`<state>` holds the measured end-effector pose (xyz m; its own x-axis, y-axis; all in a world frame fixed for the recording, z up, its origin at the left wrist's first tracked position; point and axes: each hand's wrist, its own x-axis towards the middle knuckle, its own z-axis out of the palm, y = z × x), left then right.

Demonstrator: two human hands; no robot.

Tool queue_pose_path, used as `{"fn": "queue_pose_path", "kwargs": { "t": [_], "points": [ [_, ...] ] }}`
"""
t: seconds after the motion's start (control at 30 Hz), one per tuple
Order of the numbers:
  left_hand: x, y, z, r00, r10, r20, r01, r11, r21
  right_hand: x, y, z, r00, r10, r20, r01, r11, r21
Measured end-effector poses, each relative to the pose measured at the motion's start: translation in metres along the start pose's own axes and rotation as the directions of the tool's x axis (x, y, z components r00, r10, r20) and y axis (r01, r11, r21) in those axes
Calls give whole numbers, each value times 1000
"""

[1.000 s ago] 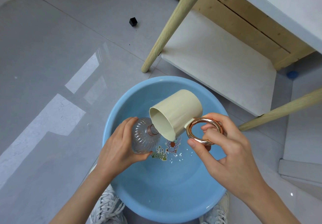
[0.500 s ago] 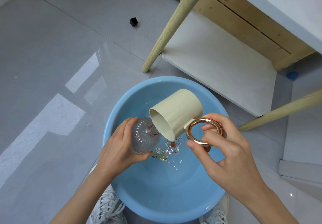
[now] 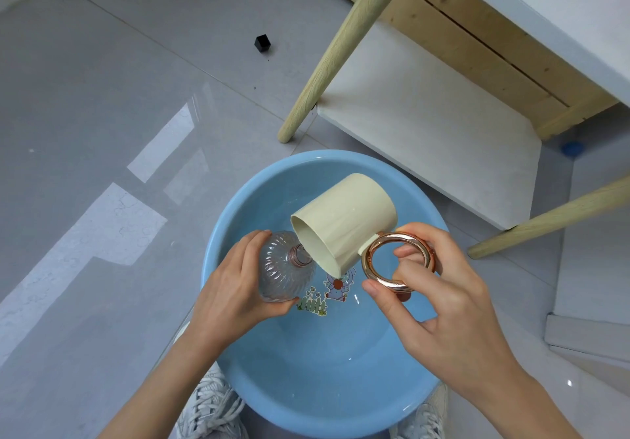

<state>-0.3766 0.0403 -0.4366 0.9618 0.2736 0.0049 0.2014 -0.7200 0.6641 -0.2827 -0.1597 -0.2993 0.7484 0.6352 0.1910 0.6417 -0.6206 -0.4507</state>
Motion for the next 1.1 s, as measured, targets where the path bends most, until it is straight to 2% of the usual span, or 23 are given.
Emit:
{"fn": "queue_pose_path", "kwargs": {
  "t": [0.93,1.0,1.1],
  "points": [
    [0,-1,0,1000,-15,1,15,999,43,-8,0,3,991,-121,53,123,991,-45],
    [0,-1,0,1000,-18,-4,18,999,31,-8,3,4,992,-109,60,110,994,-12],
    [0,0,0,1000,-24,2,24,999,31,-8,9,8,999,-19,32,15,989,146]
  ]
}}
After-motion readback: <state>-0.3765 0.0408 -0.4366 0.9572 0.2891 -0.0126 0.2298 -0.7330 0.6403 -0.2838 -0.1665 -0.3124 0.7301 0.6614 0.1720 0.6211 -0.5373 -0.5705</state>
